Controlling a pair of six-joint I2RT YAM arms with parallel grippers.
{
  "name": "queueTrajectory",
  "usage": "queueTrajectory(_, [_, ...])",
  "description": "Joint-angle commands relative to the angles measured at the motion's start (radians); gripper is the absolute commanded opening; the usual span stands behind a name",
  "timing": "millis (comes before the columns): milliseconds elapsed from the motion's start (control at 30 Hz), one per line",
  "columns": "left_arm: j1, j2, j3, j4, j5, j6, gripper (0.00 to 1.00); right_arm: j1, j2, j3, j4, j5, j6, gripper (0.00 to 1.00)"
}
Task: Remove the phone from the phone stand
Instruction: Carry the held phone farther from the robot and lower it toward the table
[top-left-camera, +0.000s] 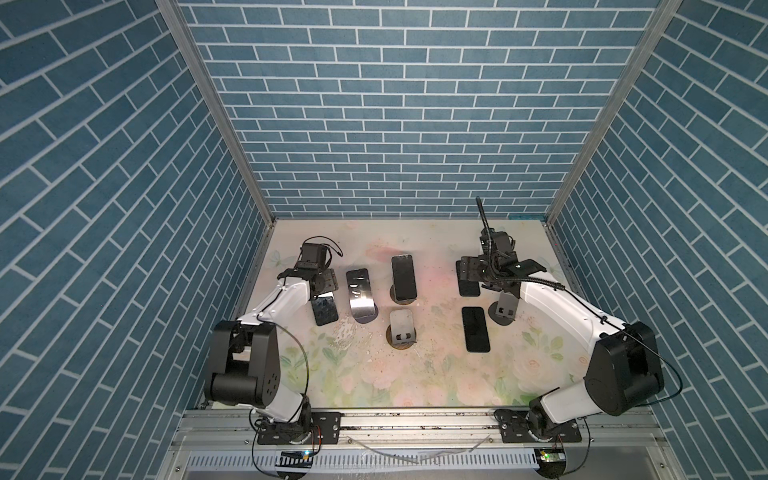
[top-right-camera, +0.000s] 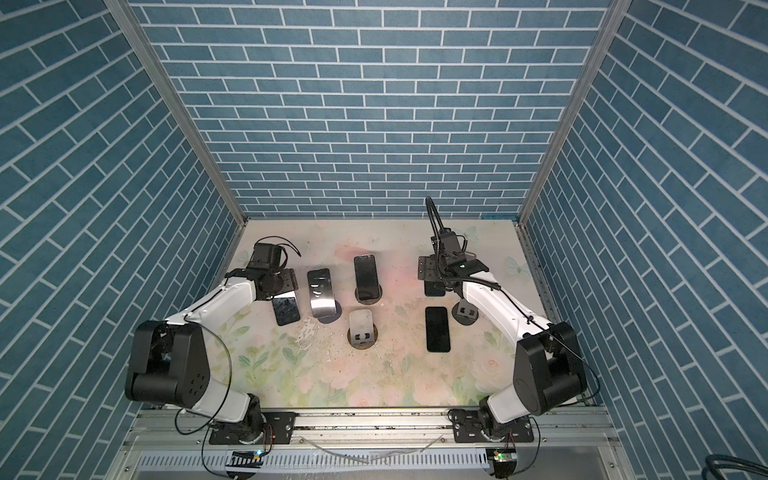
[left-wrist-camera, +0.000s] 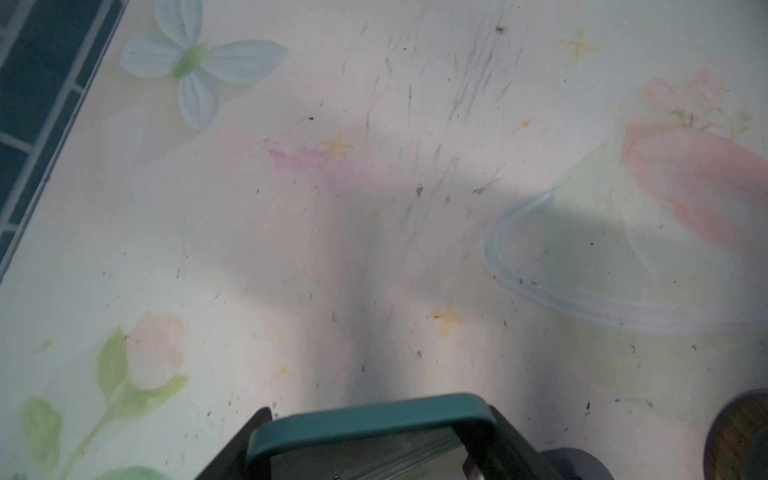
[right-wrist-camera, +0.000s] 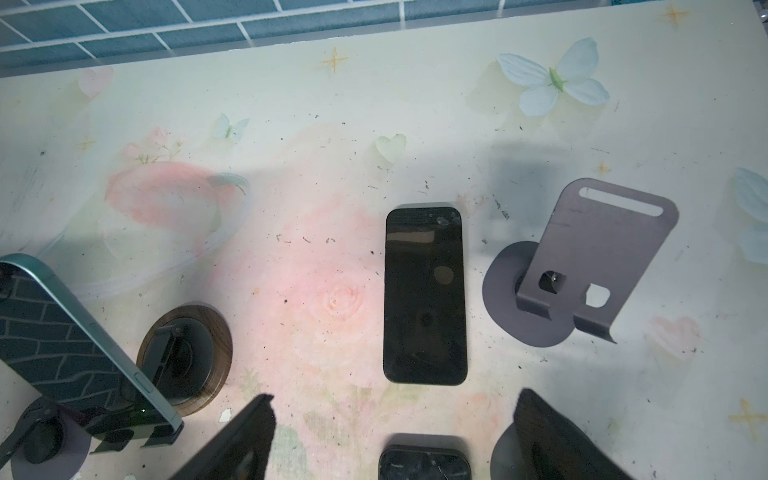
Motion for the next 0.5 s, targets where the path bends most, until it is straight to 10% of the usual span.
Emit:
queueTrajectory(0, [0.02,0.059,0.07,0.004,0.106,0.11,0.56,-0.002,-0.023,0.045,-0.029,0.025,-0.006,0.91])
queueTrajectory(467, [0.022,0.311,0.287,-0.136,0.162,0.252,0.56,-0.001,0.001,0.076,-0.049,0.039,0.016,0.91])
